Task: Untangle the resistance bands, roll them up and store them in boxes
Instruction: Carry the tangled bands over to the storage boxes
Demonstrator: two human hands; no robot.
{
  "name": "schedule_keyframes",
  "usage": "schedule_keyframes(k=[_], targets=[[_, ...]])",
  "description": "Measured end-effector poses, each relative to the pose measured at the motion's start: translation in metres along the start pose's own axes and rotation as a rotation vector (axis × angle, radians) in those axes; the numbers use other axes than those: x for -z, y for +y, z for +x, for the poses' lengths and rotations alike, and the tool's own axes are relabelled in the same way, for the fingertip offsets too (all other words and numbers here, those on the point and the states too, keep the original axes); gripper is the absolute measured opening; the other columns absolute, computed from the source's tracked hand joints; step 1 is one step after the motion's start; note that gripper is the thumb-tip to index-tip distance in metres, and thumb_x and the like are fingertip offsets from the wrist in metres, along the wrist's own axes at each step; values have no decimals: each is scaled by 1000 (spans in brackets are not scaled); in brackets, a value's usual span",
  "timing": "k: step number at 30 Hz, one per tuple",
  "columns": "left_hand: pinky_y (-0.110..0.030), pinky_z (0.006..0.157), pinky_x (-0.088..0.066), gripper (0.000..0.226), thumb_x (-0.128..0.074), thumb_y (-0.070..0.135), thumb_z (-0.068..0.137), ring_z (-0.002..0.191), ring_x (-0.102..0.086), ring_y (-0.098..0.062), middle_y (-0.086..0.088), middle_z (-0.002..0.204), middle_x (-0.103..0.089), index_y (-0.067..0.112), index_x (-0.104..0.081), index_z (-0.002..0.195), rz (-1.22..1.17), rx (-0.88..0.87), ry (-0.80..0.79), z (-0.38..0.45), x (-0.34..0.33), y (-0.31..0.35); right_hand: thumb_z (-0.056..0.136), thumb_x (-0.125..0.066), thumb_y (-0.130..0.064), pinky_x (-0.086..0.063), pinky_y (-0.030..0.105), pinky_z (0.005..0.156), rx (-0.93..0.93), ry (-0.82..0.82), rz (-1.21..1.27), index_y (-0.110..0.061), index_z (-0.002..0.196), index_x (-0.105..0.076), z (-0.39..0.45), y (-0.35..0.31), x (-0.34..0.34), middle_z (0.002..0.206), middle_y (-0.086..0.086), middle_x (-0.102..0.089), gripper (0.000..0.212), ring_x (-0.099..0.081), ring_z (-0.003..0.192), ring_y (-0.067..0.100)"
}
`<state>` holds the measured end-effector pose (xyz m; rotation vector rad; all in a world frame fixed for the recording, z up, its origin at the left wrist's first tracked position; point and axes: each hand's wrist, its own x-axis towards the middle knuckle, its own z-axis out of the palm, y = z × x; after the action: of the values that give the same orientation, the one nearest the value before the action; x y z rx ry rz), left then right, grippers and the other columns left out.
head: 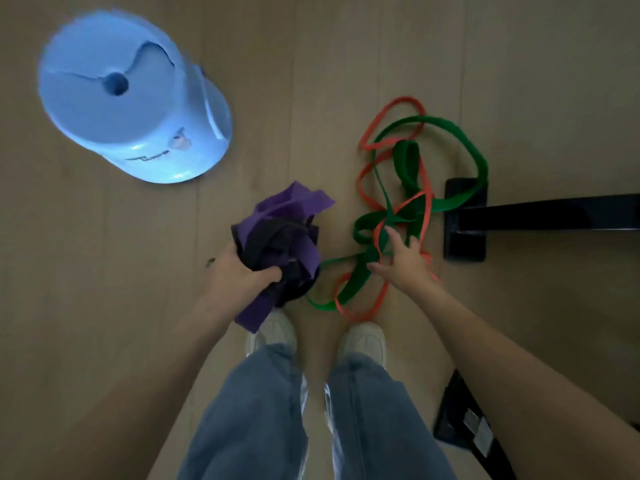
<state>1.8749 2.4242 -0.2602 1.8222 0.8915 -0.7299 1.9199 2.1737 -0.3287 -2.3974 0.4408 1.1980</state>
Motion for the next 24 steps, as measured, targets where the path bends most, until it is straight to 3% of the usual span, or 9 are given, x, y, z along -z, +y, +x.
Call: schedule_keyframes(k=[3, 5, 8, 10, 13, 16, 19, 21, 24], targets=[[-33, 73, -48, 60, -81, 25, 57, 86, -56, -21, 0, 94, -58, 14, -53, 110, 80, -26, -3, 52, -24, -24, 81, -68, -43, -15, 46, 113, -170, 101, 351, -21, 150, 0, 70, 15, -33, 154, 27, 0, 99, -7, 142, 40], [-33, 73, -46, 49, -81, 23, 61, 85, -57, -21, 4, 88, -59, 17, -54, 101, 125, -52, -24, 67, -42, -39, 79, -69, -46, -14, 50, 112, -280, 188, 473, -16, 150, 0, 102, 18, -56, 154, 24, -2, 103, -5, 142, 41], [-26, 61, -49, 46, -76, 28, 52, 78, -60, -9, 10, 85, -63, 25, -56, 93, -17, 17, -23, 67, -51, -49, 79, -71, -29, -26, 48, 107, -374, 339, 475, -12, 146, -14, 124, 11, -66, 149, 20, -24, 89, -26, 134, 43], [-15, 52, -47, 41, -80, 17, 59, 73, -61, -1, 11, 84, -65, 24, -59, 94, -110, 69, 1, 53, -41, -50, 80, -66, -18, -36, 44, 102, -329, 337, 441, -7, 136, -30, 110, 7, -60, 135, 21, -45, 67, -44, 123, 40], [-14, 52, -45, 38, -74, 3, 67, 68, -59, 1, 8, 81, -64, 15, -60, 99, -65, 59, 28, -1, -17, -31, 81, -63, -14, -43, 44, 93, -197, 261, 312, -3, 112, -48, 30, 0, -43, 114, 25, -58, 36, -55, 107, 42], [-15, 57, -41, 38, -74, 2, 68, 73, -56, -5, 12, 81, -59, 18, -57, 99, -123, 102, 77, -87, 17, 10, 80, -63, -4, -48, 45, 85, -81, 150, 307, 1, 110, -50, -95, -22, -1, 107, 22, -60, 33, -58, 100, 38], [-16, 58, -42, 44, -75, 16, 55, 76, -57, -7, 13, 84, -62, 29, -54, 92, -204, 92, 124, -191, 77, 56, 80, -64, -5, -49, 26, 69, 138, 149, 339, -15, 103, -53, -223, -57, 66, 90, -2, -62, 27, -60, 90, 24], [-13, 53, -44, 39, -69, 17, 53, 69, -59, -7, 8, 83, -65, 26, -56, 89, -273, 99, 156, -259, 131, 89, 81, -67, -9, -38, 8, 60, 279, 152, 271, -27, 101, -50, -306, -89, 118, 82, -19, -52, 32, -57, 85, 14], [-22, 61, -42, 34, -72, -3, 74, 77, -56, -13, -5, 95, -62, 13, -55, 100, -328, 87, 296, -350, 210, 110, 79, -69, -8, -35, 3, 67, 517, 57, 148, -25, 112, -50, -412, -139, 162, 88, -17, -45, 41, -48, 87, 9]])
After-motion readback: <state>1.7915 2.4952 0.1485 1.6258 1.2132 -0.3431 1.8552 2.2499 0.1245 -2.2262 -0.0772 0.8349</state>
